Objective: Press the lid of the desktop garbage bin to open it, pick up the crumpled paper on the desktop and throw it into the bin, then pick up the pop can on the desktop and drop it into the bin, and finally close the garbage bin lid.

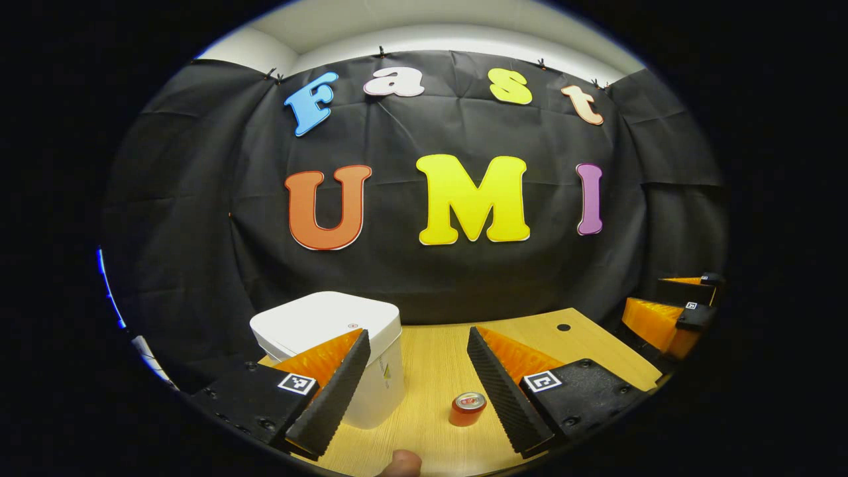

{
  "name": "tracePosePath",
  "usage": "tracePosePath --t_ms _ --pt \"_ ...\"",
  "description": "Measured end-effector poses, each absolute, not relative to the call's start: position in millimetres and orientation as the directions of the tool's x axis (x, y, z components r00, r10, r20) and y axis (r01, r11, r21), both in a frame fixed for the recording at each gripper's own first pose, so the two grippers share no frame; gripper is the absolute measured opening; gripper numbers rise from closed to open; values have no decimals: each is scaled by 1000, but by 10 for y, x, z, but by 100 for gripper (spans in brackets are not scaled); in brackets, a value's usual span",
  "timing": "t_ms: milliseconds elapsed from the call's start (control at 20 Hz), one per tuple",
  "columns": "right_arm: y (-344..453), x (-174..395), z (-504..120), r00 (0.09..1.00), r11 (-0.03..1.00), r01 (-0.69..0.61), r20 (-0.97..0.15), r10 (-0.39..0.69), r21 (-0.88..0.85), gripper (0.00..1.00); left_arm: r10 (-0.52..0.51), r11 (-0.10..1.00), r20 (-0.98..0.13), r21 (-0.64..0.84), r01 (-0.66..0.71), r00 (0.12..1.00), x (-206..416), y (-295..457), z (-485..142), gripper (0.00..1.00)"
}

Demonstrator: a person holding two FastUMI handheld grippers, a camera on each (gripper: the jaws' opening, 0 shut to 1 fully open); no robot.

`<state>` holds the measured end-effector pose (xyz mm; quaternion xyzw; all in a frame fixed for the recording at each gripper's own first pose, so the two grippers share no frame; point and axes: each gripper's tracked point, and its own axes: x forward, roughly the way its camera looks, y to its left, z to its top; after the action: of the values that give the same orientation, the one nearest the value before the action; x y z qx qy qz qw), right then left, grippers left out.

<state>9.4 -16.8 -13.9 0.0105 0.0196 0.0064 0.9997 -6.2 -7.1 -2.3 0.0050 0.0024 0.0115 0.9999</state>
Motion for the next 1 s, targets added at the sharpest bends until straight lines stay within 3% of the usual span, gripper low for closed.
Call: tracePosePath --t_ms 400,500,650,900,950,1000 --pt "-126 83 -286 995 999 -39 -87 39 8 96 49 998 -37 -28 -50 998 -21 55 -98 98" --pt "-120 89 -288 995 999 -42 -88 43 8 96 61 997 -47 -47 -63 997 41 113 -97 92" --pt "-120 110 -343 994 999 -45 -100 45 3 96 114 992 -50 -50 -116 992 152 291 -73 67" --pt "-221 194 -380 993 1000 -21 -115 21 5 96 195 980 -97 -16 -197 976 476 663 -163 41" --pt "-240 210 -387 993 1000 -16 -117 16 7 96 214 976 -119 -11 -217 970 548 741 -209 28" --pt "-266 230 -382 993 1000 -8 -119 9 13 96 217 975 -145 -12 -221 965 631 783 -263 21"
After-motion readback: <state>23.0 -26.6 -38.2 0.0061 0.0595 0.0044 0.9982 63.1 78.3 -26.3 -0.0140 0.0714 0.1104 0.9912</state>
